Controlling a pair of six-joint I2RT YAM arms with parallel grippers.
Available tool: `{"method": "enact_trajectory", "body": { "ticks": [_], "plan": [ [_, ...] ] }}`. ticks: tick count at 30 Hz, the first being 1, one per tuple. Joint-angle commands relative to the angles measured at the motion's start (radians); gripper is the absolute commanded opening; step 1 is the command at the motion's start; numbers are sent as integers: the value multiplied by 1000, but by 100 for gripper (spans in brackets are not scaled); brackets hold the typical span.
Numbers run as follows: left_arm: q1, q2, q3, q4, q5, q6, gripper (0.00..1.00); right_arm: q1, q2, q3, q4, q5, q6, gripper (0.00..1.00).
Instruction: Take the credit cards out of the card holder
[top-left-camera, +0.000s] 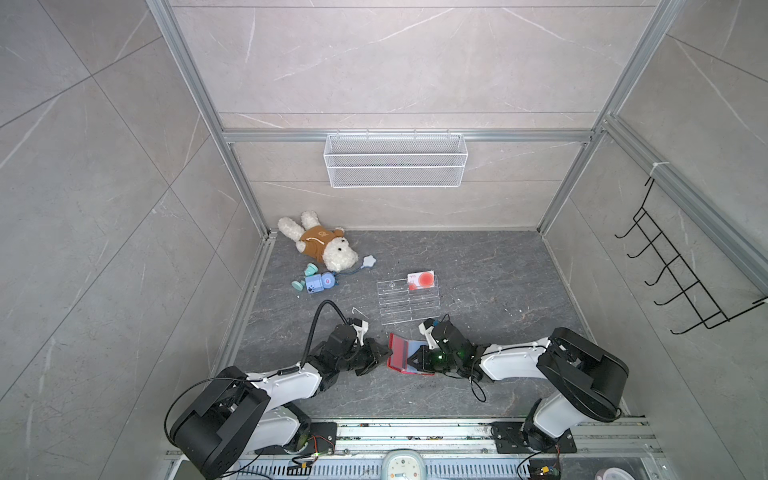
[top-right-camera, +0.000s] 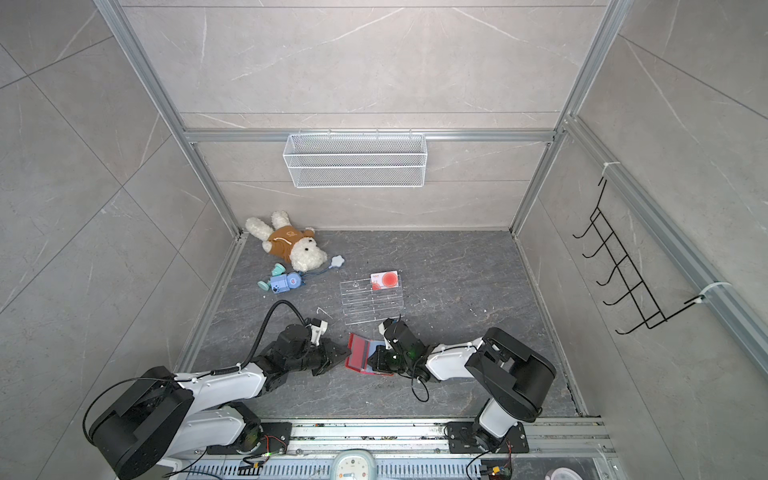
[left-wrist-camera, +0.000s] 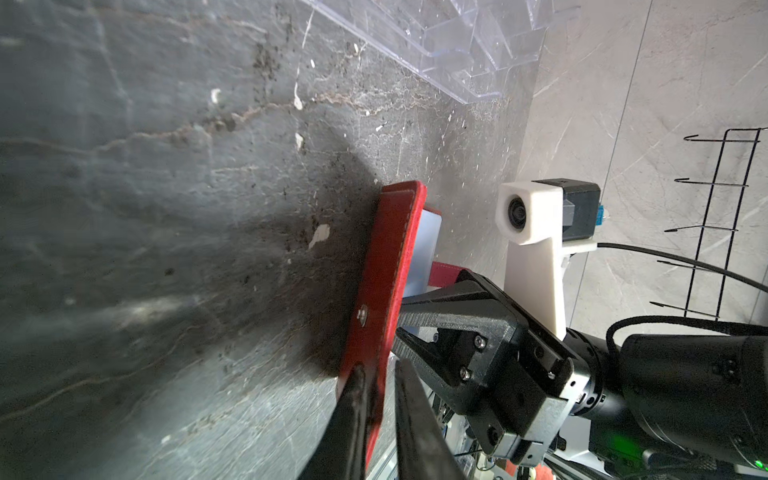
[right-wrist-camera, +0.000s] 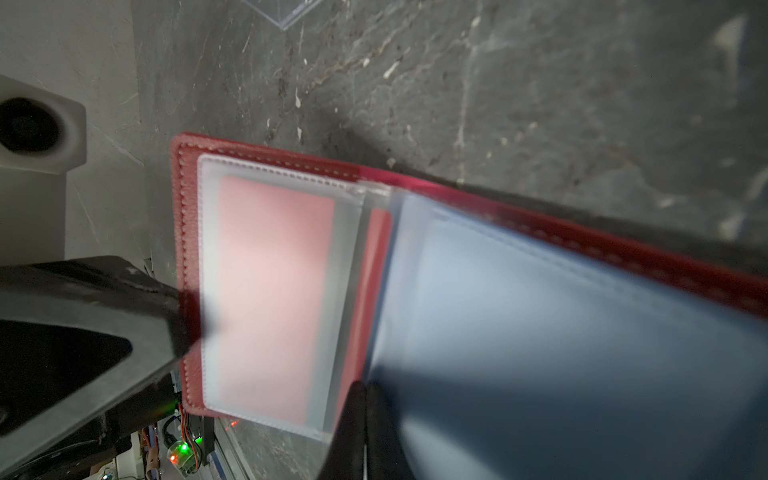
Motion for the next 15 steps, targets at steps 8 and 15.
{"method": "enact_trajectory", "body": {
  "ticks": [8, 15],
  "plan": [
    [-4, 19, 25, 1, 19, 37, 2, 5, 30, -24, -20, 12, 10, 8],
    [-6, -18, 28, -37, 13, 51, 0, 5, 15, -31, -25, 14, 10, 8]
  ]
}}
